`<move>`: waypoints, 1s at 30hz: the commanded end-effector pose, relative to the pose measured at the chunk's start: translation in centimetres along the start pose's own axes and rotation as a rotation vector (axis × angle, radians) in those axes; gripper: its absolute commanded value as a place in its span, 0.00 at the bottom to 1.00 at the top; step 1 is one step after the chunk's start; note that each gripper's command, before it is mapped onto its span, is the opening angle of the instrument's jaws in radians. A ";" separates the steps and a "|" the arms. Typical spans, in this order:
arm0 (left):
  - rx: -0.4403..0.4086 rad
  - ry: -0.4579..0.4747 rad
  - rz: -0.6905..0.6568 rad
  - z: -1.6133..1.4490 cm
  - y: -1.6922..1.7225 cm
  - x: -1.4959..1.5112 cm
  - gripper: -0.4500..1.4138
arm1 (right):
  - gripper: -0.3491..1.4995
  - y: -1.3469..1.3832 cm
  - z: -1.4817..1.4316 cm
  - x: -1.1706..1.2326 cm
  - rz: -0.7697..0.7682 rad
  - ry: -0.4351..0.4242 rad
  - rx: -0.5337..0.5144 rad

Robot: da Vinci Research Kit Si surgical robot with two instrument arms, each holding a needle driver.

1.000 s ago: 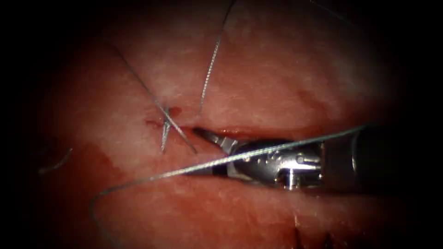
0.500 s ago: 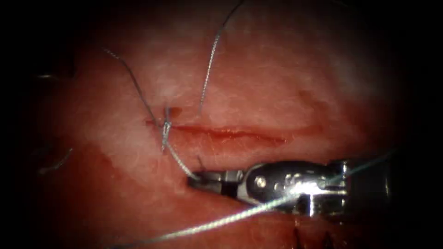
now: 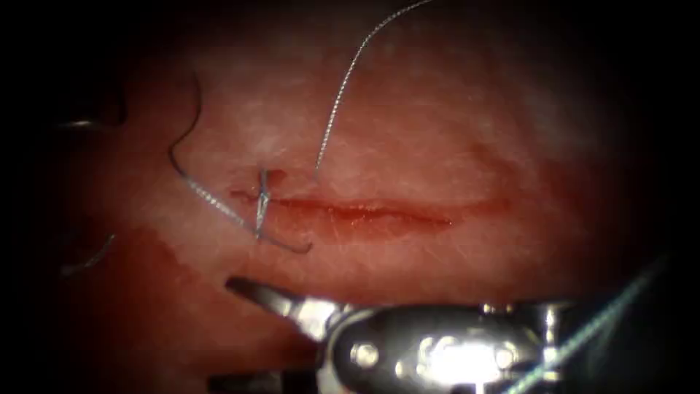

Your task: Wound Closure

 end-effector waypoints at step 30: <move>0.067 -0.017 0.019 -0.01 -0.14 -0.26 0.00 | 0.00 0.40 0.01 -1.10 -0.013 -0.091 -0.047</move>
